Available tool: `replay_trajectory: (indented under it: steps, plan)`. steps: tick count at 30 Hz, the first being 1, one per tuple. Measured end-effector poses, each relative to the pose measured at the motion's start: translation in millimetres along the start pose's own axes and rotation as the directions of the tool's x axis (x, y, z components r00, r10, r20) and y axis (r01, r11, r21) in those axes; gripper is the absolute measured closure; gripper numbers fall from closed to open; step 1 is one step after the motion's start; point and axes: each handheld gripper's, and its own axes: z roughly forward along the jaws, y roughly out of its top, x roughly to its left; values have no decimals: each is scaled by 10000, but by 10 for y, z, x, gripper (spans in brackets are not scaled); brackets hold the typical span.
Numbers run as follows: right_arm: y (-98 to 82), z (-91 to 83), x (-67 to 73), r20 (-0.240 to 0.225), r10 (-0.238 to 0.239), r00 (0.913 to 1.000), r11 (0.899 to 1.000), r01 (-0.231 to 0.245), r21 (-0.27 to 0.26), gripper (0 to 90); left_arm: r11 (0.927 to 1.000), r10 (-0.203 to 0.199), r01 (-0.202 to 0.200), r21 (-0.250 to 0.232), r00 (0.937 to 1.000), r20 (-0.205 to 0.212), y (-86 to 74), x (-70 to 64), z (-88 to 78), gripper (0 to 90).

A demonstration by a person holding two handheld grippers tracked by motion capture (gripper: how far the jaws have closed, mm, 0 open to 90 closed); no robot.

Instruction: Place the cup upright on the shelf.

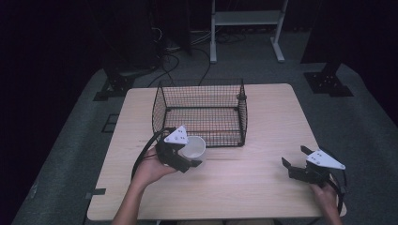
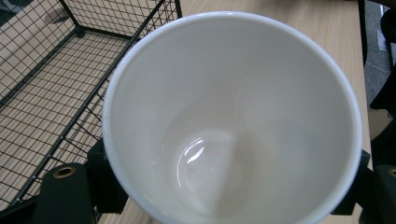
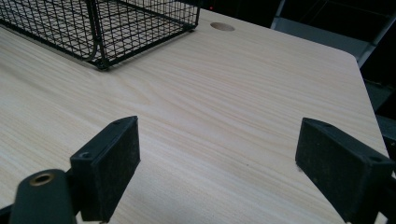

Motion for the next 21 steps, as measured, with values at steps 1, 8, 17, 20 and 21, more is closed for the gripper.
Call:
replay_trajectory:
  steps: [1, 8, 17, 20, 21]
  plan:
    - [0, 1, 1, 8, -1, 10000, 10000, 1, -3, 131, 10000, -24, 24, -11, 10000, 3, 16, 6, -2, 212]
    - [0, 0, 0, 11, 32, 10000, 10000, -32, -2, 131, 9998, 162, -161, -67, 9997, 175, 124, 61, -44, 212]
    - [0, 0, 1, 15, 27, 10000, 10000, -27, 0, 131, 9997, 252, -251, -8, 9990, 382, 237, 130, -117, 212]
    - [0, 0, 1, 20, 31, 10000, 10000, -31, 8, 131, 9996, 297, -296, -13, 9988, 396, 279, 158, -146, 212]
    - [0, 0, 1, 25, 42, 10000, 10000, -42, 10, 131, 9995, 300, -300, -6, 9989, 360, 292, 168, -152, 212]
